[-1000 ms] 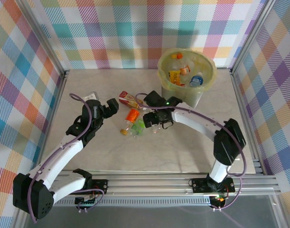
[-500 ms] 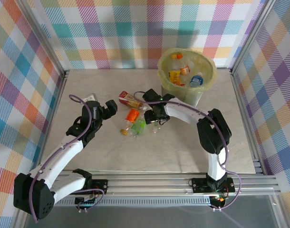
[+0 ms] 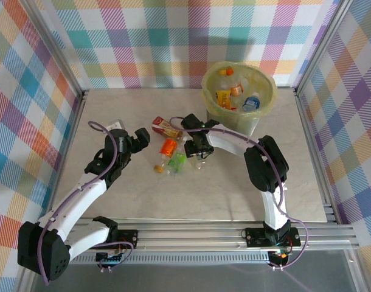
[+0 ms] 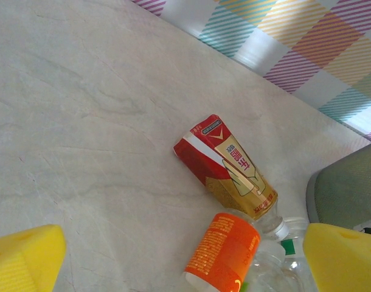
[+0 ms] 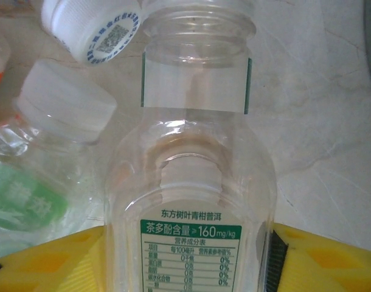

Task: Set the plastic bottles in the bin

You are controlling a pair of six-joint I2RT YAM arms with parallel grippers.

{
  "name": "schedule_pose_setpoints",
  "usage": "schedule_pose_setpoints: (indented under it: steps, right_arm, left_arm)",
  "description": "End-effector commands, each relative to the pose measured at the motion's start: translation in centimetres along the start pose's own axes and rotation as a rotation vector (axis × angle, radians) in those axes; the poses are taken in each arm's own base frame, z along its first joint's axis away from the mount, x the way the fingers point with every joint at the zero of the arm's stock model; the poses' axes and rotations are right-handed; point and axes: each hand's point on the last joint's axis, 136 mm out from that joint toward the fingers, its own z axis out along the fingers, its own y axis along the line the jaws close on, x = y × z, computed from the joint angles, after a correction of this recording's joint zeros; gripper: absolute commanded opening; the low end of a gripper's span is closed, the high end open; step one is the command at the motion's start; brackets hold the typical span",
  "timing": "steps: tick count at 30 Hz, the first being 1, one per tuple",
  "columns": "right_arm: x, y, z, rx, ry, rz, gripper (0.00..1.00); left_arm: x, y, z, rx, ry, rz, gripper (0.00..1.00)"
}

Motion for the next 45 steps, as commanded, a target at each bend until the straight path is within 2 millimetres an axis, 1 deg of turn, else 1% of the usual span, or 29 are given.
schedule_pose_setpoints:
  steps: [1,4,7,11,16,18,23,25,29,35,38,41,43,45]
  right_arm:
    - [0.0,-0.1,0.9,-0.001,0.014,0.002,0.61]
    - [0.3,-0.2,1.3,0.001,0.021,0.002,0.56]
    - [0.5,-0.3,1.3,0.0,0.023,0.006,0.48]
    - [0.8,-0.6,0.5,-0.003,0.014,0.007,0.37]
    - [1.2,-0.9,-1.6,-0.013,-0.013,0.014,0.19]
    - [1.5,-1.0,-3.0,-0.023,-0.032,0.017,0.13]
    - [2.1,-1.0,-6.2,-0.052,-0.069,0.025,0.04]
    - [2.4,-0.3,-7.8,-0.099,-0.073,0.031,0.0]
    - [2.5,1.2,-11.2,-0.178,-0.116,0.016,0.0]
    - [1.8,3.1,-17.3,-0.305,-0.226,-0.016,0.0]
    - [0.9,3.7,-20.5,-0.37,-0.302,-0.037,0.0]
    - [-0.6,4.1,-24.3,-0.42,-0.408,-0.065,0.0]
    - [-1.9,3.9,-27.0,-0.428,-0.498,-0.083,0.0]
    - [-3.2,3.3,-29.3,-0.405,-0.579,-0.09,0.0]
  left_arm:
    - [0.0,0.3,0.2,0.007,-0.003,-0.005,1.0]
    - [0.1,0.1,0.3,0.015,0.004,-0.004,1.0]
    - [0.2,0.0,0.4,0.021,0.008,0.0,1.0]
    - [0.5,-0.1,0.6,0.026,0.019,0.003,1.0]
    - [0.6,-0.5,0.9,0.042,0.031,-0.003,1.0]
    - [0.8,-0.6,1.0,0.048,0.04,-0.007,1.0]
    - [0.9,-0.7,1.1,0.056,0.039,-0.013,1.0]
    - [0.9,-0.7,1.1,0.057,0.039,-0.007,1.0]
    - [0.7,-0.8,1.2,0.061,0.031,-0.002,1.0]
    - [0.7,-1.1,1.3,0.077,0.032,-0.004,1.0]
    - [0.6,-1.3,1.2,0.086,0.028,0.0,1.0]
    - [0.2,-1.6,1.1,0.094,0.023,0.013,1.0]
    - [0.1,-1.7,1.0,0.095,0.021,0.016,1.0]
    - [-0.1,-1.9,0.9,0.104,0.018,0.016,1.0]
